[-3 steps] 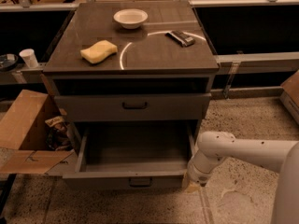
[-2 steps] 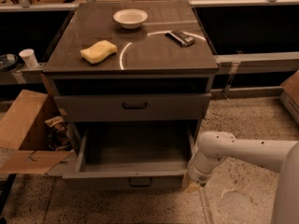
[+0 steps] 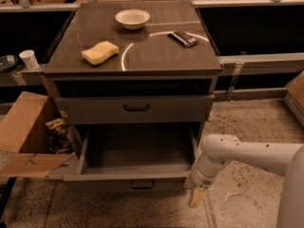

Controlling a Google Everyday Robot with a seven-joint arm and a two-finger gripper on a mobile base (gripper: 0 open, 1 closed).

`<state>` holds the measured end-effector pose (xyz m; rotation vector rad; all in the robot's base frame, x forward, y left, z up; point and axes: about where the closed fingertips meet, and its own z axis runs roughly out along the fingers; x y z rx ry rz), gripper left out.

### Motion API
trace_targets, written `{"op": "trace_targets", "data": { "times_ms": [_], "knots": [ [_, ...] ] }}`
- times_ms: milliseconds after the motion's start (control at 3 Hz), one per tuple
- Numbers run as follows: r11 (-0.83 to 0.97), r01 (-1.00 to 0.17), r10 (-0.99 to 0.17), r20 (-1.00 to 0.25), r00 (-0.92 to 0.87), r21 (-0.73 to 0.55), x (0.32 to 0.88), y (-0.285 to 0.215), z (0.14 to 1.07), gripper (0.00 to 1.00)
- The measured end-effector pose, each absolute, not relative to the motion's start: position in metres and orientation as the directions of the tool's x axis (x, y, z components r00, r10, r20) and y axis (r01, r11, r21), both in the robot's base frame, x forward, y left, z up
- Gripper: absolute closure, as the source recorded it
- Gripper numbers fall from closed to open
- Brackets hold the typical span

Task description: Close middle drawer

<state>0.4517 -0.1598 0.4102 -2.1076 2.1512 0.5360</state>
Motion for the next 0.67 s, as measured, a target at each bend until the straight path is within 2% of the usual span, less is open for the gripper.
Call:
{"op": "trace_targets", "data": {
  "times_ms": [333,667],
  "knots": [
    [-0.009,-0.982,-0.953,-0.299,-0.049,0.189,0.4516,-0.1598,0.4101,0.0],
    [-0.009,-0.982,-0.953,-0.299,-0.049,0.189,0.4517,-0.1598,0.4101,0.0]
  ]
}}
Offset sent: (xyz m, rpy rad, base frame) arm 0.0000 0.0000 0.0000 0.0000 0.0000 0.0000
